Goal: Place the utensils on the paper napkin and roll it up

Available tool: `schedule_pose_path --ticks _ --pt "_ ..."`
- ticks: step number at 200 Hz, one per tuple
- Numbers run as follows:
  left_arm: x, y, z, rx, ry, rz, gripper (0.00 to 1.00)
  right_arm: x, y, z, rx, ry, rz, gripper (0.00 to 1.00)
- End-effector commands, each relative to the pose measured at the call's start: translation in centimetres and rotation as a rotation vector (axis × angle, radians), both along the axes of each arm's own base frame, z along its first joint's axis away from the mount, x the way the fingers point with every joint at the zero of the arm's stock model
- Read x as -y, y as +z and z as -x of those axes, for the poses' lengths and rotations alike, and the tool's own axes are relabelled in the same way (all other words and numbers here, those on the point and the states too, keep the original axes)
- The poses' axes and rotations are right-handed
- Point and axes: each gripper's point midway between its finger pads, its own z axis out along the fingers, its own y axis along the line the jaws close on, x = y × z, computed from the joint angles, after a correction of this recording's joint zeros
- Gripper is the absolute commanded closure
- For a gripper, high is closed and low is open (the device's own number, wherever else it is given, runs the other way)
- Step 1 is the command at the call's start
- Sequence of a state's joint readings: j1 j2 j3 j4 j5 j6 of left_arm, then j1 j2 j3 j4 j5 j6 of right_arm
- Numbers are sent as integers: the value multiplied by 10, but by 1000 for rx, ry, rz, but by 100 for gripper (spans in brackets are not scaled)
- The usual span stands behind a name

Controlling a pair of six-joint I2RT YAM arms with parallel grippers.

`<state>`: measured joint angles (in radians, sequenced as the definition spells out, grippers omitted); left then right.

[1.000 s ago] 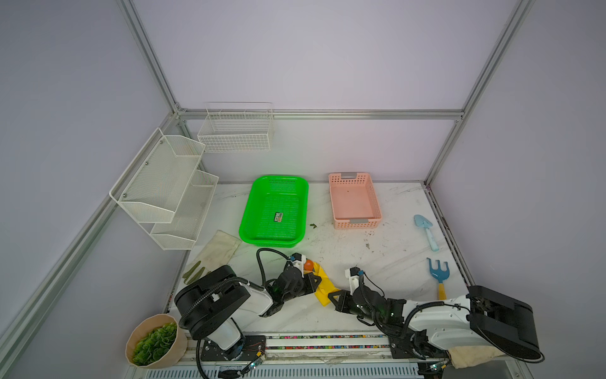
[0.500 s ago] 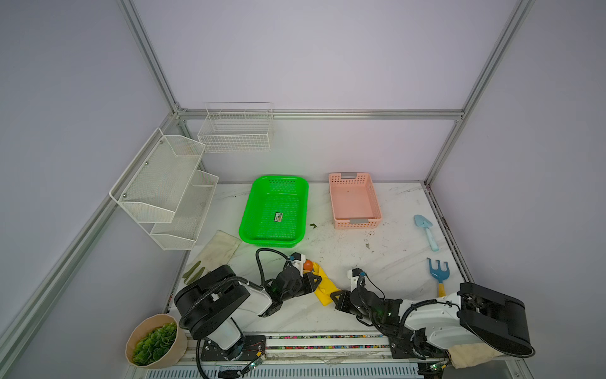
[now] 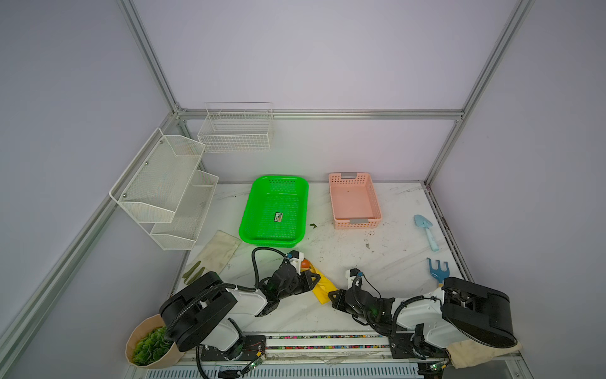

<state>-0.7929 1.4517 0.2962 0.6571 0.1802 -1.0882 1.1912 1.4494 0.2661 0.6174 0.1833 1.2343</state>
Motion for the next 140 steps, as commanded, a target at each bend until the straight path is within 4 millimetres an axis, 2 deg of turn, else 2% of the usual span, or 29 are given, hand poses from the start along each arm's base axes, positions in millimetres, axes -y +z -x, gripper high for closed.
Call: schedule_pose_path --ticks 1,4,7,11,56,90,140 --pt "-8 -8 9 -7 -34 -42 95 22 -26 5 -63 -43 101 100" --pt "-8 -10 10 -13 -36 -49 96 23 -26 5 -64 -46 104 100" --pt "-8 -2 9 7 -36 -34 96 24 -26 5 -64 -48 107 100" --pt "-9 -1 9 8 -36 -38 96 25 -27 5 -65 -53 111 100" --pt "-25 -5 14 -3 -27 -96 96 31 -25 4 -67 -71 119 100" --pt "-26 -5 16 -9 -42 -102 97 28 -28 4 -71 -62 136 100" --pt "-31 -19 24 -53 -61 -146 97 26 -29 4 -71 -57 144 100"
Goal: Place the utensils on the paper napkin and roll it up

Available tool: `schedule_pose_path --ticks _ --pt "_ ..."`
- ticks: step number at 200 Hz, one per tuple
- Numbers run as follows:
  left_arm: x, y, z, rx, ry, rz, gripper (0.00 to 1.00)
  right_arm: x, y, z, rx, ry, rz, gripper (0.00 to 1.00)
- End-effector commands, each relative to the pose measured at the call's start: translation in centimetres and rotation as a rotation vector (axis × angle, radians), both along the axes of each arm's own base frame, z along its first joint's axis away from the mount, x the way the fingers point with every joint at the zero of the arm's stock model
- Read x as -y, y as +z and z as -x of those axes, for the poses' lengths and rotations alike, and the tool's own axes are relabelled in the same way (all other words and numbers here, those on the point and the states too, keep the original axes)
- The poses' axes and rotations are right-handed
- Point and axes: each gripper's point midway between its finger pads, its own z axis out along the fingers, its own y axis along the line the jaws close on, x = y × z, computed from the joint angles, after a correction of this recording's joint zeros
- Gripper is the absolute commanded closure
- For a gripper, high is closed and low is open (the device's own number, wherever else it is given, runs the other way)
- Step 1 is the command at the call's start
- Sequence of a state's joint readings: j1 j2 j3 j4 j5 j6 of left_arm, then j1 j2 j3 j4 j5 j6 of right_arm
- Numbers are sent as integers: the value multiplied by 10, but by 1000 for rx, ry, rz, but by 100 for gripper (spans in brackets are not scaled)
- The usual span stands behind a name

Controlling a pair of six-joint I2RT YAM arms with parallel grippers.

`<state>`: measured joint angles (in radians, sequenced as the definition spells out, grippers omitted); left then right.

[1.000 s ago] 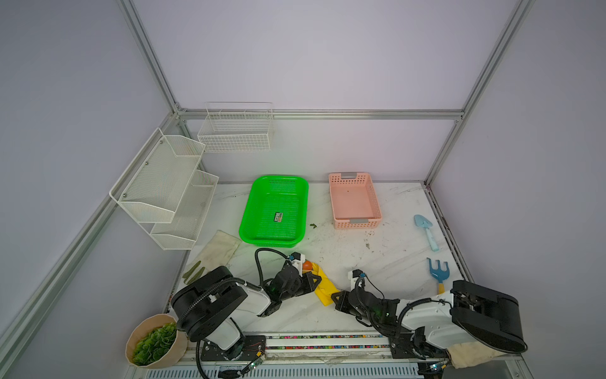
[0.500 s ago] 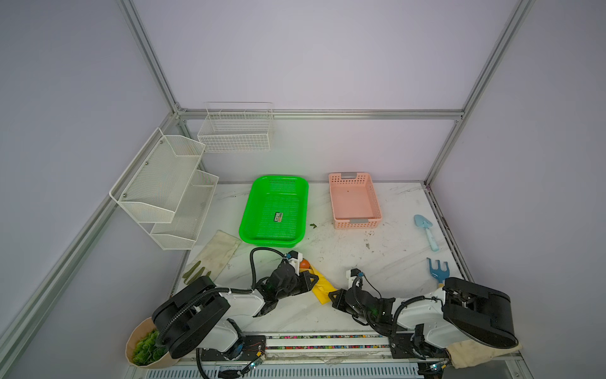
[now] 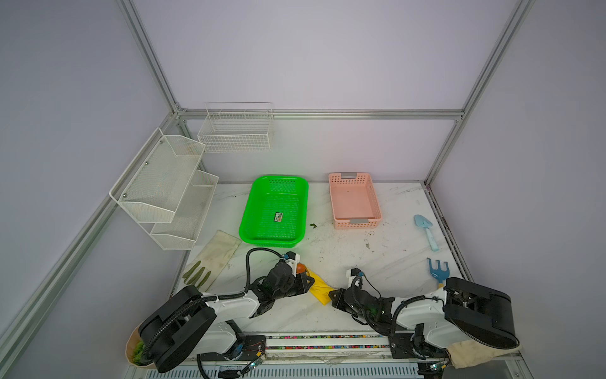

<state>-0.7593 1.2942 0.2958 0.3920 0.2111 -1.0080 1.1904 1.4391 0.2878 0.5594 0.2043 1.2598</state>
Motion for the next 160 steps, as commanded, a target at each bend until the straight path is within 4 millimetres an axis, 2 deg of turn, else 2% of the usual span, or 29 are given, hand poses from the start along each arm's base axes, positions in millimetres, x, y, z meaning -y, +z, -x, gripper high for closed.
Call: schedule_pose_path --ticks 1,31,94,111,160 --pt "-9 -16 11 -22 -27 -46 97 24 -30 7 -59 -26 127 100" --pt "-20 -24 12 -32 -2 -97 98 26 -29 7 -57 -26 131 100" --pt "-21 -39 11 -56 -8 -147 99 21 -19 5 -21 15 150 100" --pt "-22 -41 11 -60 -13 -159 99 23 -13 4 6 32 174 94" --pt "-26 -47 13 -73 -24 -205 99 21 48 18 86 173 120 78"
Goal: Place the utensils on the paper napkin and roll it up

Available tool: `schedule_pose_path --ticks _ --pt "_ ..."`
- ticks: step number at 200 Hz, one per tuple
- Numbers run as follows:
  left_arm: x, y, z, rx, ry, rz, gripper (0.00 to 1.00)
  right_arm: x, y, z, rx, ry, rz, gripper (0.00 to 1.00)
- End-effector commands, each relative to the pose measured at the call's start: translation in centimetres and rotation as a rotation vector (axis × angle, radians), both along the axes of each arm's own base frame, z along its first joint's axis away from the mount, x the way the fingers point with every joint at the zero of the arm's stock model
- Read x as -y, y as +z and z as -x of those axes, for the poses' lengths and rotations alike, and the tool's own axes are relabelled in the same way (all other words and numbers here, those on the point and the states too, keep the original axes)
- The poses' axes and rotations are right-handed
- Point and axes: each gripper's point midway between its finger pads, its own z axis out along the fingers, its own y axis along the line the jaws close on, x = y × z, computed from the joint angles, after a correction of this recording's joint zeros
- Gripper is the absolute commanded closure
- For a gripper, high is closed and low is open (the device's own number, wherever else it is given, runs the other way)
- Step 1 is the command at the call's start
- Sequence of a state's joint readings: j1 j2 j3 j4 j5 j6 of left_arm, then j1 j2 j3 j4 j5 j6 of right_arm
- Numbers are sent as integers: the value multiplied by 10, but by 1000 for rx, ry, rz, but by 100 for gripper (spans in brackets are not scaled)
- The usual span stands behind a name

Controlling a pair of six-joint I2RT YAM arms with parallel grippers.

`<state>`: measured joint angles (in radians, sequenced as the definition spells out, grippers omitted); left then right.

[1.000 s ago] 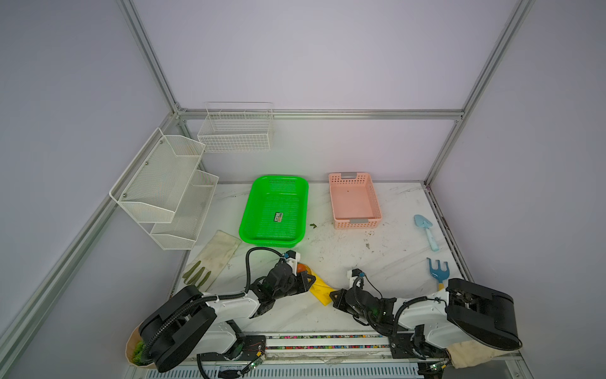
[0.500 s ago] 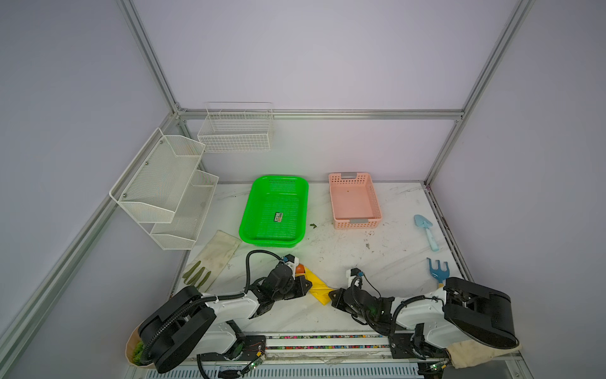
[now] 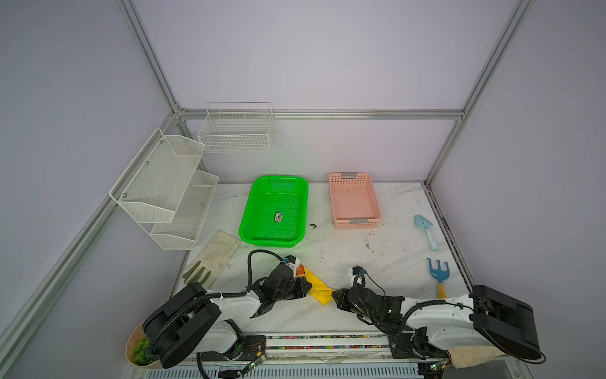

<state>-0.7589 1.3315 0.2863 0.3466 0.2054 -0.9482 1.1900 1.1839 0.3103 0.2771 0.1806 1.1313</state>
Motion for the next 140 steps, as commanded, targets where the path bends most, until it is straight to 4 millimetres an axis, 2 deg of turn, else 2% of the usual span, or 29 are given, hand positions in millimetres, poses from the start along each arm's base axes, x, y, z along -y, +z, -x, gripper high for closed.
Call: schedule_pose_path --ticks 1,22,34,43,55,83,111,122,140 --pt "-16 -24 5 -47 8 -115 99 7 21 8 27 79 52 78" --pt "-15 -25 5 -52 0 -113 99 -4 58 10 93 150 -12 78" --pt "-14 -26 5 -54 -4 -116 99 -10 71 5 136 165 -20 79" --pt "-15 -27 5 -53 -7 -121 99 -12 74 -3 149 163 -3 80" --pt "-15 -28 6 -56 -8 -127 99 -18 68 -15 153 181 26 84" --pt "-15 -25 4 -47 -9 -132 99 -30 42 -36 126 214 62 93" --pt "-14 -25 4 -49 -14 -133 99 -48 24 -29 91 302 40 100" --pt "-14 -26 4 -49 -13 -134 99 -52 13 -24 60 320 24 100" --pt "-16 -27 4 -50 -8 -143 99 -59 8 -14 42 352 -8 100"
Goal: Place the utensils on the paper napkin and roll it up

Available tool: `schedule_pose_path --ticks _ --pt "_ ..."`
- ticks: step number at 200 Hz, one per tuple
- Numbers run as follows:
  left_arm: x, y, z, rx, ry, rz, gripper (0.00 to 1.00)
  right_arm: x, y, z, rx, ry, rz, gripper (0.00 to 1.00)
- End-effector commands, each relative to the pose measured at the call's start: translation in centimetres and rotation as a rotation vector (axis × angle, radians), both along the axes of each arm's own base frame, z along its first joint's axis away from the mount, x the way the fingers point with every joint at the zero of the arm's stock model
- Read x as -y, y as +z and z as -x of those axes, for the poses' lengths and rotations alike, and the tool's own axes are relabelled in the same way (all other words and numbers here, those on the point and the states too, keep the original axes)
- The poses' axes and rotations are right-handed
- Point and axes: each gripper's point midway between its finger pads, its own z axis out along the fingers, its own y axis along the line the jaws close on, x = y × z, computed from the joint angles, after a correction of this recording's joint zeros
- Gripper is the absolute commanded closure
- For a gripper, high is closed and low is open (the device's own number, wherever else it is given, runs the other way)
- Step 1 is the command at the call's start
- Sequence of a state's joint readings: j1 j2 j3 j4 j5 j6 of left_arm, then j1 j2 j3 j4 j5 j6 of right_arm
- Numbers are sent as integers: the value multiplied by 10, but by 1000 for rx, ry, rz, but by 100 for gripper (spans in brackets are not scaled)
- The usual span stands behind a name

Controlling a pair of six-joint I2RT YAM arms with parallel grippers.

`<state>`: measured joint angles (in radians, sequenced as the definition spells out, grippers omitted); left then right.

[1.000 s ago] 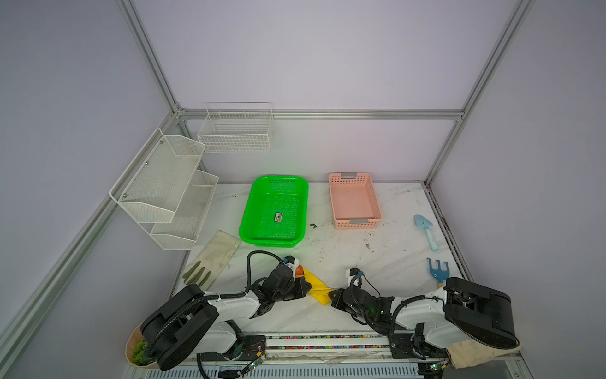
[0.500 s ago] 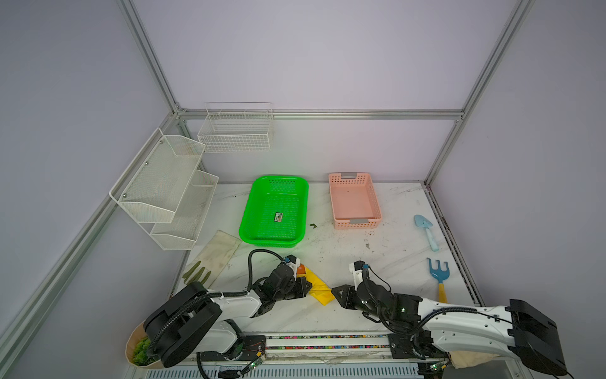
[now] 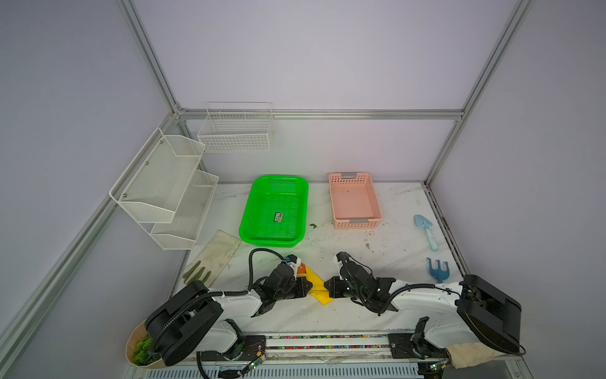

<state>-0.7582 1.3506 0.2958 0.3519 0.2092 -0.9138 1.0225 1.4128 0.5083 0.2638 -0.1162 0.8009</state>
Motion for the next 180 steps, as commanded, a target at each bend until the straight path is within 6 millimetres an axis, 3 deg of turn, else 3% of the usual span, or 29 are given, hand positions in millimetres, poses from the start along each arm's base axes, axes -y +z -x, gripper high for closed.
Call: schedule_pose_path --ticks 1,68,109,153,180 --pt "-18 -26 6 -67 17 -129 99 -20 8 13 0 83 -97 100" --pt "-20 -24 5 -53 23 -136 99 -7 -35 31 -85 74 -57 100" --pt "-19 -23 3 -57 17 -146 97 -4 -48 32 -103 56 -47 100" --pt "-24 -6 -4 -27 31 -170 81 7 -61 35 -136 17 -12 100" --pt "-33 14 -11 14 72 -178 60 11 -64 37 -141 2 -1 100"
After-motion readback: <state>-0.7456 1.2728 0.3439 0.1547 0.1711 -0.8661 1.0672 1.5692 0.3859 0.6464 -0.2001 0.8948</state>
